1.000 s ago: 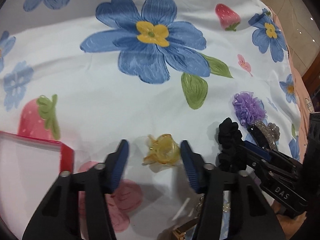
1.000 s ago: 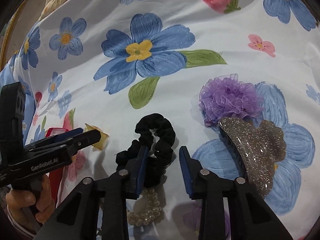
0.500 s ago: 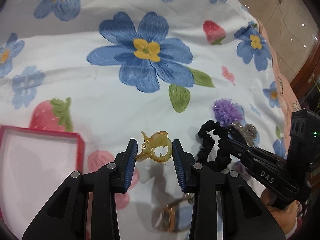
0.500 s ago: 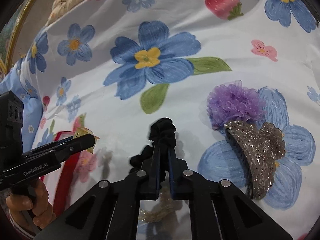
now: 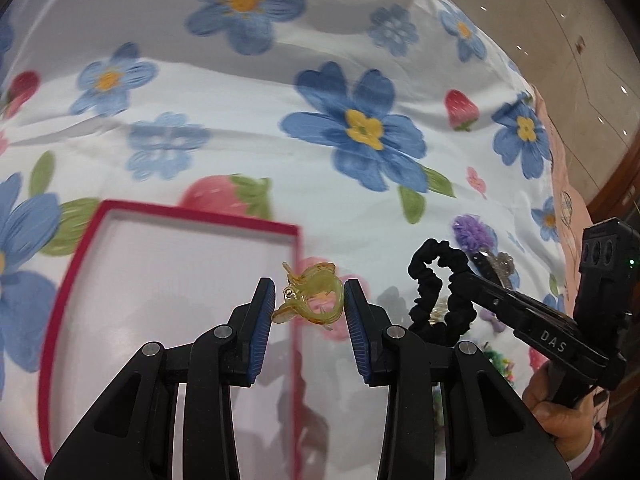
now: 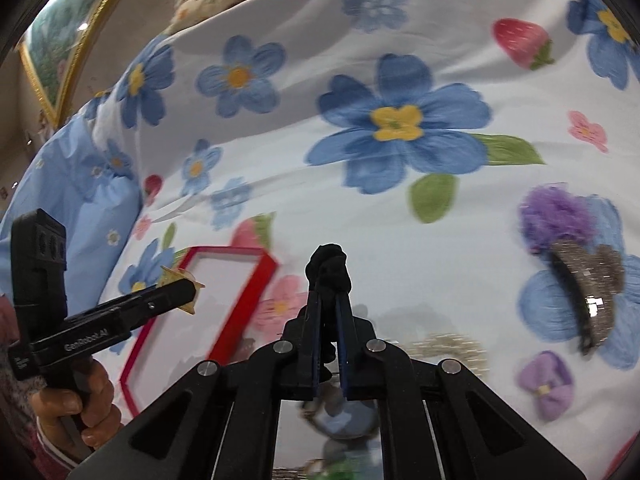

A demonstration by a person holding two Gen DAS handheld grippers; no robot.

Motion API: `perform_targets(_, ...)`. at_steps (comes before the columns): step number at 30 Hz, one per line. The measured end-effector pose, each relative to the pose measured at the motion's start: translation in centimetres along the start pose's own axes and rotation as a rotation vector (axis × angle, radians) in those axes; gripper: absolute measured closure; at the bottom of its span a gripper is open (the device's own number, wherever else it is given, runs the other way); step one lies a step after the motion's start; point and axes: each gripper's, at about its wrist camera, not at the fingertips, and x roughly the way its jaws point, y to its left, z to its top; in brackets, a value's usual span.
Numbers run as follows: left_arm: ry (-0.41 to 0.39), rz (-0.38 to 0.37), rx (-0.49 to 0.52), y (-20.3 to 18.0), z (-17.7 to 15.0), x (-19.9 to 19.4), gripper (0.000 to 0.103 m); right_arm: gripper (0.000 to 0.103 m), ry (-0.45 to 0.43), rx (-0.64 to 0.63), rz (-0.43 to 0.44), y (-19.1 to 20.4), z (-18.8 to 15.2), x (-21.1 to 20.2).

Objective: Organize jewelry
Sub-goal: 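Carry the yellow clip and black scrunchie into the red box lid and release both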

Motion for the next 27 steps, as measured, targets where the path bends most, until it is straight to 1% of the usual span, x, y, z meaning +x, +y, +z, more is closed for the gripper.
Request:
perform_targets(7,-0.014,0.058,-0.046,4.3,-0.8,-1.6,0.069,0.097,0.025,-0.035,0.069,4.4,-0.4,2.1)
perform_targets(14,-0.01,0.093,-0.084,7.4,-1.1,-1.5,0.069,0.097,0.051,-0.077,0.119,8.4,-0.4,4.5)
perform_targets(21,0.013,0.123,-0.118,10.3,-0.7,-0.1,0.069,0.096,0.092,-0.095,0.139,10.5,-0.6,8.0)
perform_targets(27,0.051,0.147,-0.121,12.1,0.0,2.6,0.069,0.096,0.137,-0.109,0.134,11.3,-0.3,11.2)
